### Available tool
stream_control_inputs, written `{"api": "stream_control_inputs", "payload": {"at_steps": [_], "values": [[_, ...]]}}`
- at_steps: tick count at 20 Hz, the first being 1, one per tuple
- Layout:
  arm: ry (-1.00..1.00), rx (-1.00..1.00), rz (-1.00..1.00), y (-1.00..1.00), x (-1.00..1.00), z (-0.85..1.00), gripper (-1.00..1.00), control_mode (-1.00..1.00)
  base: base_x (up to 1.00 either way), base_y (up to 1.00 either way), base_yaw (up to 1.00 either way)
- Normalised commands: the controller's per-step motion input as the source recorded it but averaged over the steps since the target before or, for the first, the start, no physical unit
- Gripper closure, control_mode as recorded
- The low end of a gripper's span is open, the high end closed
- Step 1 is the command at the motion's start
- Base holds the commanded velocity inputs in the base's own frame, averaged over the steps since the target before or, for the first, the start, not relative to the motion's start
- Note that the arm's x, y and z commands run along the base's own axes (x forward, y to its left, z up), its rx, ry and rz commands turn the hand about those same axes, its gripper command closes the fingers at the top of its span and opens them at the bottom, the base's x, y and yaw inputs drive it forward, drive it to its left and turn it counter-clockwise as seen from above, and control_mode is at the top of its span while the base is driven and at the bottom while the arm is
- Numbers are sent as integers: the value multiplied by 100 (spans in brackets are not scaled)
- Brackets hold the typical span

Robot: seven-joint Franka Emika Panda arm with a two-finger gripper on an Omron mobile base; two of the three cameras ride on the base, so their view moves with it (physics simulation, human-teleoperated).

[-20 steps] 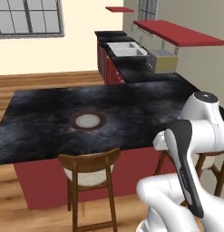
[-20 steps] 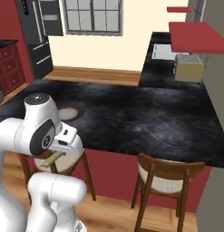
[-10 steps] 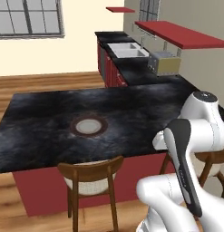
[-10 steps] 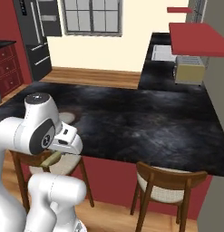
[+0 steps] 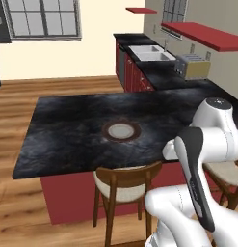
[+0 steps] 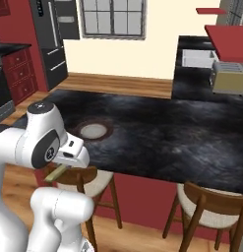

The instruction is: Retrieve the butter from the fridge and place it on a plate on the dining table. Then retrieve the butter knife by the fridge and place it near the plate.

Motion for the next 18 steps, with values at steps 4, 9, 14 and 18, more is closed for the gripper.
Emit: {"api": "stream_control_inputs", "payload": {"at_steps": [4,9,14,18], "values": [[0,0,0,0,0,0,100,100,31,46,0],[0,0,0,0,0,0,100,100,30,51,0],[0,0,0,0,0,0,100,100,28,52,0],[0,0,0,0,0,0,100,100,21,49,0]]}}
